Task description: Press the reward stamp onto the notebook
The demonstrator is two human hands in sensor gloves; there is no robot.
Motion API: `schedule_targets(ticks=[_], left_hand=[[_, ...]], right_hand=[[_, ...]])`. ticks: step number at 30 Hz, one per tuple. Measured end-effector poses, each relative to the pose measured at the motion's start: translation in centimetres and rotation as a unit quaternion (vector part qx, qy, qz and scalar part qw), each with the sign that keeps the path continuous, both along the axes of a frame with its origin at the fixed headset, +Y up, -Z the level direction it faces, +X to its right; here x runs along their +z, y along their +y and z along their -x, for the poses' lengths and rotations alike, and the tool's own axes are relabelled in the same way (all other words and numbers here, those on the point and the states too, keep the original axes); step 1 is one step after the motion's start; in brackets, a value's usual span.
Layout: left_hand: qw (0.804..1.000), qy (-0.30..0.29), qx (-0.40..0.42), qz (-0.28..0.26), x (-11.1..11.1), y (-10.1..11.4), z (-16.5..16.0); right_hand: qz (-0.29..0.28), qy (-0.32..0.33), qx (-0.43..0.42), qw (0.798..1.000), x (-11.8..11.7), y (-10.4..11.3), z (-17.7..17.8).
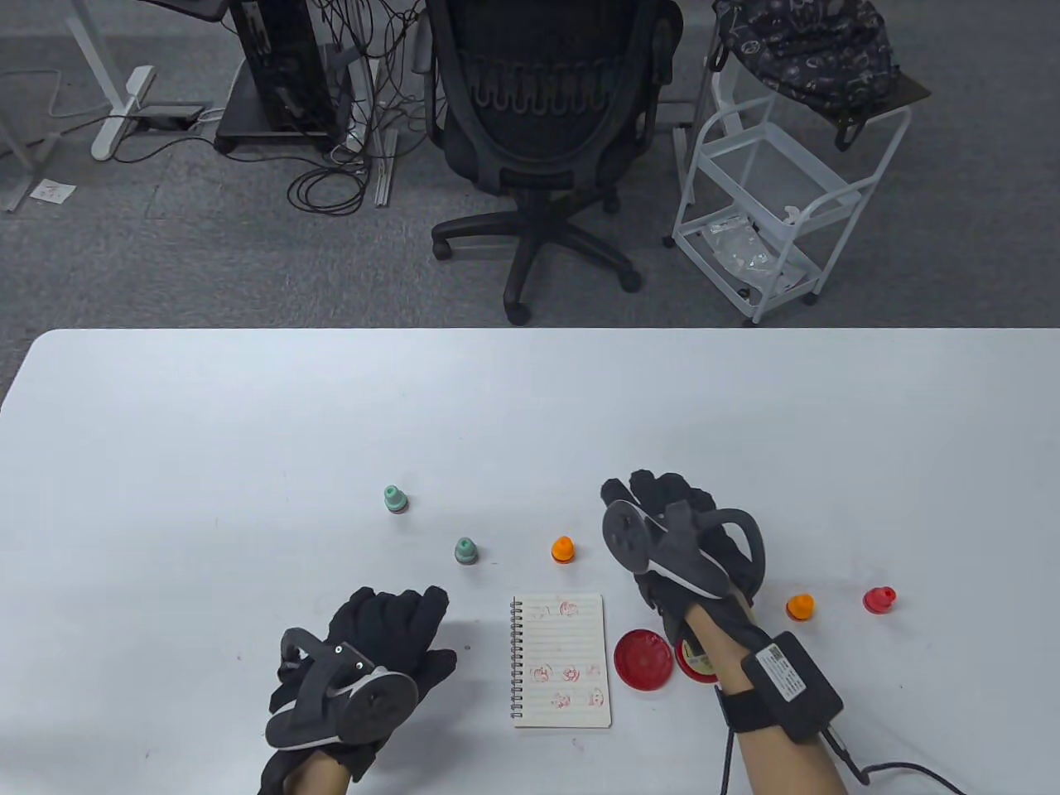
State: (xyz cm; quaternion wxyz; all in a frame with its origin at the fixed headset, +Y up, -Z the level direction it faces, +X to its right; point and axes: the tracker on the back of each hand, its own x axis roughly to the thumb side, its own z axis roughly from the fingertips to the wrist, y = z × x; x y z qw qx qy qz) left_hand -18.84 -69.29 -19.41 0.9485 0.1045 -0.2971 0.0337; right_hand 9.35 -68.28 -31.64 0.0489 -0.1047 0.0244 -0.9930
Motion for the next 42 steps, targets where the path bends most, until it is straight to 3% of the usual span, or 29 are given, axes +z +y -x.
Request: schedule_targets(ticks=[7,13,16,20,25,34,38,42], left_hand=[[1.0,0.006,0.003,0.012,-0.2,-0.2,0.3],[1.0,0.007,0.013,0.013,-0.3,-0.2,0.6],[1.0,0.006,0.013,0.014,-0.3,-0.3,0.6],[1.0,0.005,0.015,0.021,-0.4,-0.4,0.5],[0.999,0.004,0.02,0.034,-0.5,-0.8,0.4],[0.998,-0.025,0.034,0.036,-0.2,-1.3,-1.4],[0.997,-0.042,0.049,0.039,0.2,-1.3,-2.1],[0.996,-0.063,0.062,0.029,0.6,-1.3,-3.3]], right_hand=[[0.072,0.027,0.043,0.996,-1.8,-3.1,5.4],[0.07,0.018,0.136,0.988,-2.5,-6.0,7.5],[0.04,0.035,0.14,0.989,-2.6,-6.3,7.6],[0.021,0.051,0.111,0.992,-2.2,-4.9,7.3],[-0.028,0.087,0.071,0.993,0.0,-1.2,5.8],[-0.051,0.124,-0.056,0.989,7.5,2.5,3.2],[-0.071,0.128,-0.15,0.978,10.0,2.2,2.1],[-0.041,0.138,-0.301,0.943,11.4,-0.7,1.3]])
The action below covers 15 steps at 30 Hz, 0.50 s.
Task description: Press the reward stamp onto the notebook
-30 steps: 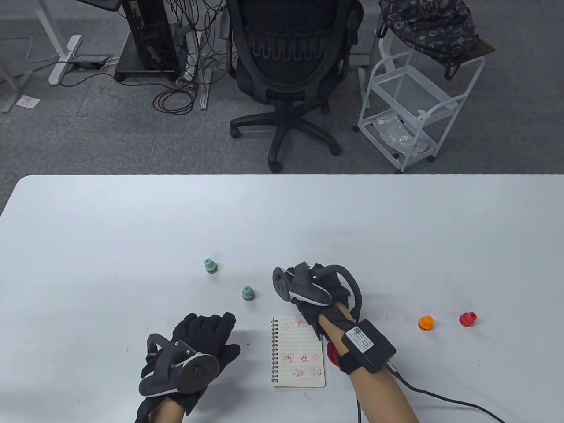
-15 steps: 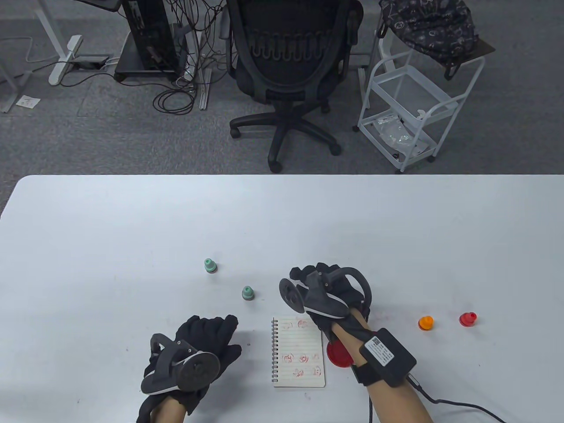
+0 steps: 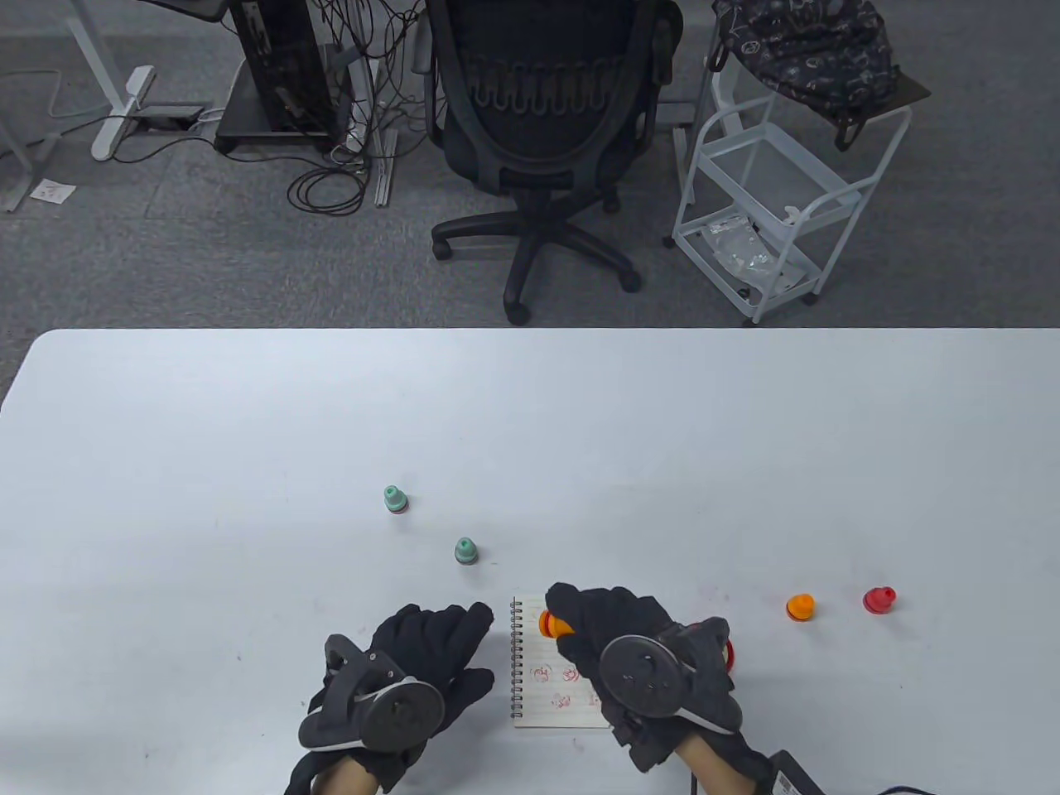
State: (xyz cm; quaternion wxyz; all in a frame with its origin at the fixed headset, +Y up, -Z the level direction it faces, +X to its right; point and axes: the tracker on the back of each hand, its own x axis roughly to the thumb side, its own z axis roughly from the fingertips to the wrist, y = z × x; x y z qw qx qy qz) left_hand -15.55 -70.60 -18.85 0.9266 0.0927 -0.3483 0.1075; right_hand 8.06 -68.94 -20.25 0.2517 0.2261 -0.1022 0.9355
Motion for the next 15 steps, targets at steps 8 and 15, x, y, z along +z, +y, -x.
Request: schedule_targets(ticks=[8,15], left_hand=[[0.999,-0.026,0.014,-0.023,1.1,0.2,-2.2],[0.997,-0.034,0.062,0.008,1.3,0.2,-3.0]], right_hand=[[0.038,0.048,-0.024,0.998,1.3,-1.7,1.3],[0.04,0.048,-0.055,0.997,1.7,-1.6,0.8]])
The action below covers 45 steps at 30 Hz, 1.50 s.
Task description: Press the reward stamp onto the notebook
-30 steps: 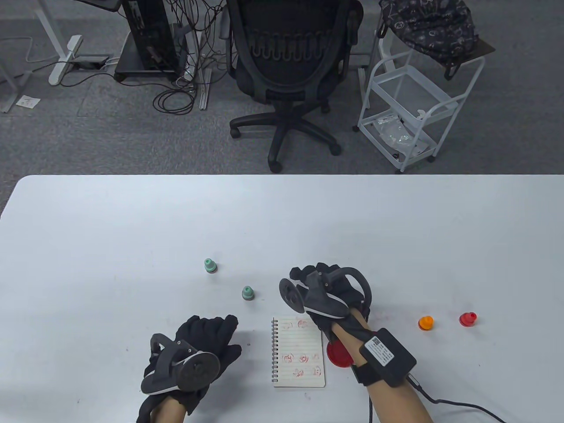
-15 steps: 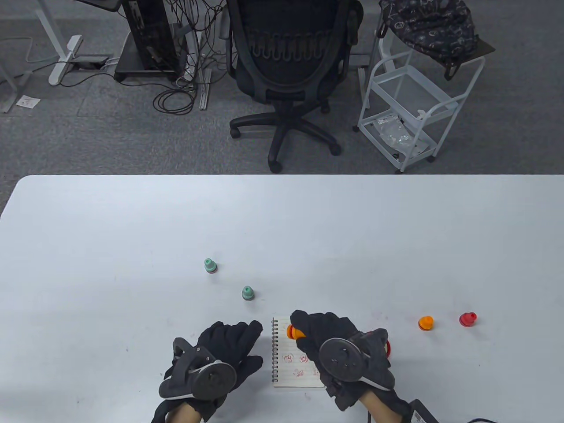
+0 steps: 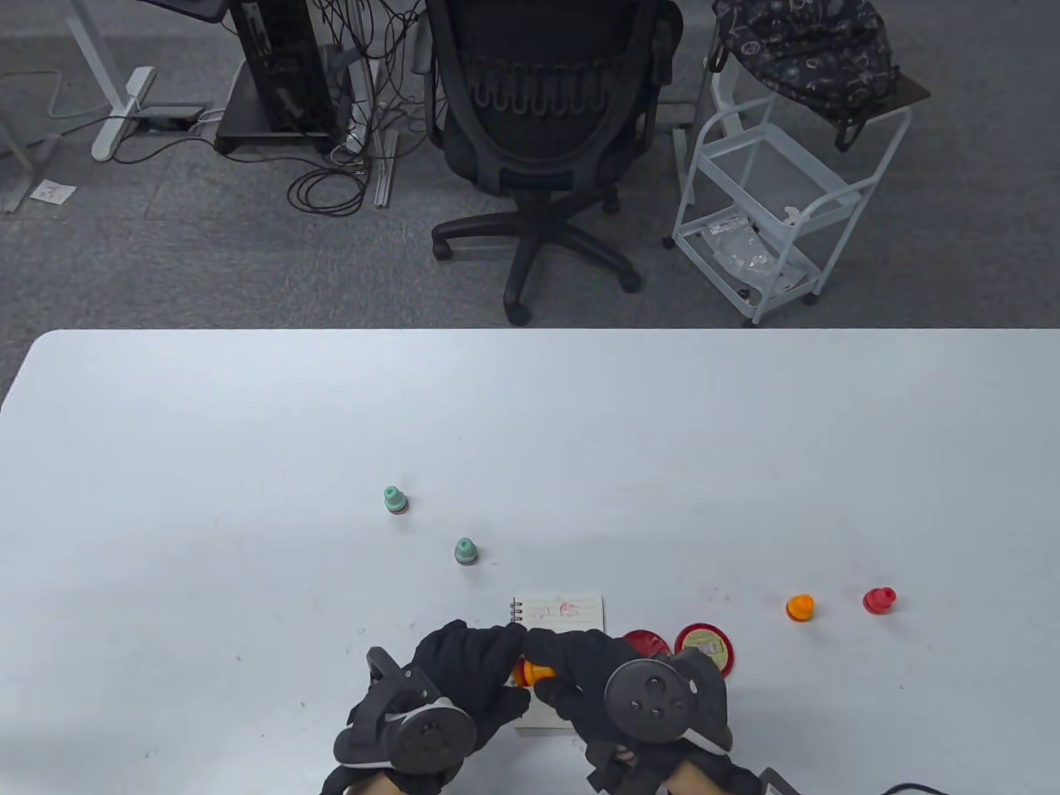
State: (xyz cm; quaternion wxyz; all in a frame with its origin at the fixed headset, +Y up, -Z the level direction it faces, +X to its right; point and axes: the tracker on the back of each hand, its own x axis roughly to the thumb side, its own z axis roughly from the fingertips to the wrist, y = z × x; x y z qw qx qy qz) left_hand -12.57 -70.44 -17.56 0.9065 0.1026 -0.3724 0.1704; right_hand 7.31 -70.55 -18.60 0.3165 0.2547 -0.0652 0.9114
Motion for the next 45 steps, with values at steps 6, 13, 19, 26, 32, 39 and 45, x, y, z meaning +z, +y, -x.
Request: schedule_targets(ticks=[6,13,19,26,32,39,45], left_hand=[[1.0,-0.001,0.002,0.014,-0.2,-0.2,0.1],[0.999,0.006,0.01,0.034,-0.7,-0.6,0.8],[0.999,0.022,0.002,0.033,-1.0,-0.8,1.2],[0.988,0.063,-0.096,0.098,-2.4,-3.1,2.2],[0.971,0.076,-0.199,0.113,-3.2,-4.8,2.7],[0.962,0.088,-0.213,0.147,-3.5,-5.5,2.8],[0.957,0.096,-0.229,0.149,-3.6,-5.7,2.9]], right_hand=[[0.006,0.004,0.013,1.0,0.0,-0.3,0.2],[0.015,-0.002,0.014,1.0,-0.3,-0.7,0.7],[0.025,-0.023,-0.007,0.999,-0.7,-0.6,0.0],[0.03,-0.03,-0.025,0.999,-0.8,-0.4,-0.9],[0.009,-0.016,-0.003,1.0,-0.4,-0.1,-0.5],[-0.009,-0.008,0.014,1.0,-0.1,0.1,-0.2],[-0.007,-0.007,0.013,1.0,-0.1,0.1,-0.3]])
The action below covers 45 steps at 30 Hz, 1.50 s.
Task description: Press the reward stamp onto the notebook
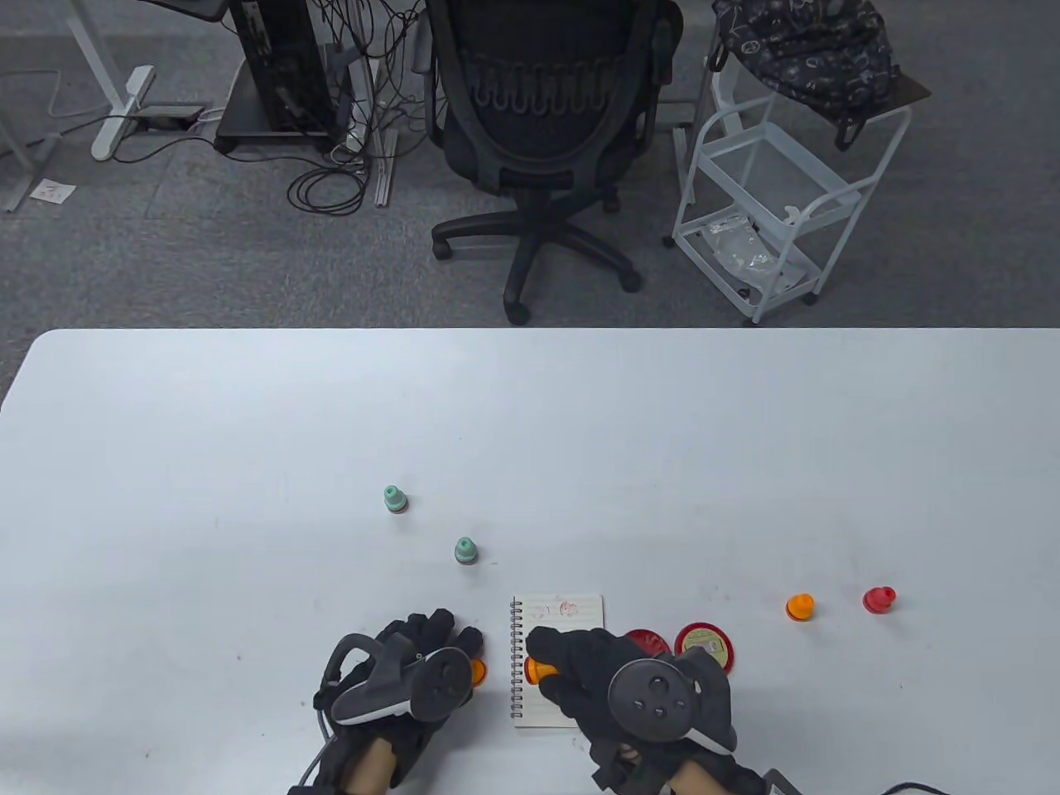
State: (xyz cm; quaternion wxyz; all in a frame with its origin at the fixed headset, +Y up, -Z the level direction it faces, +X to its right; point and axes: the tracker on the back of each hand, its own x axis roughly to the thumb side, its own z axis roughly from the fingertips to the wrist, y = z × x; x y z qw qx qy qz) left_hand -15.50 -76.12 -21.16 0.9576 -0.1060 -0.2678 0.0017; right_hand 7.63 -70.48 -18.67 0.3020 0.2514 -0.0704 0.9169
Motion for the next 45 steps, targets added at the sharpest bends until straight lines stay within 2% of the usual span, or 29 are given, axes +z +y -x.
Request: schedule_targets(ticks=[8,11,19,24,27,31,35,42,45], left_hand=[[1.0,0.0,0.009,-0.002,-0.1,-0.1,0.2],[1.0,-0.003,0.025,-0.012,0.0,0.3,0.4],[0.989,-0.023,0.092,-0.11,0.5,2.6,1.6],[0.98,-0.022,0.13,-0.152,1.0,3.7,2.5],[0.975,-0.022,0.148,-0.163,1.2,4.2,2.8],[0.973,-0.026,0.149,-0.172,1.4,4.6,2.8],[0.975,-0.027,0.143,-0.168,1.3,4.4,2.7],[0.976,-0.025,0.142,-0.163,1.3,4.4,2.7],[0.977,-0.025,0.14,-0.16,1.2,4.4,2.7]], right_hand=[[0.0,-0.002,0.003,1.0,0.0,0.2,-0.1],[-0.027,-0.011,0.022,0.999,-0.2,0.7,-0.7],[-0.067,-0.058,0.055,0.995,-1.3,1.7,-3.3],[-0.058,-0.098,0.086,0.99,-2.3,1.8,-5.0],[-0.053,-0.1,0.125,0.986,-2.9,1.8,-5.7],[-0.057,-0.113,0.192,0.973,-3.5,1.4,-6.1],[-0.038,-0.113,0.262,0.958,-4.0,0.7,-6.1],[0.038,-0.046,0.366,0.929,-4.2,-0.9,-5.2],[0.048,-0.025,0.399,0.916,-4.2,-1.9,-4.5]])
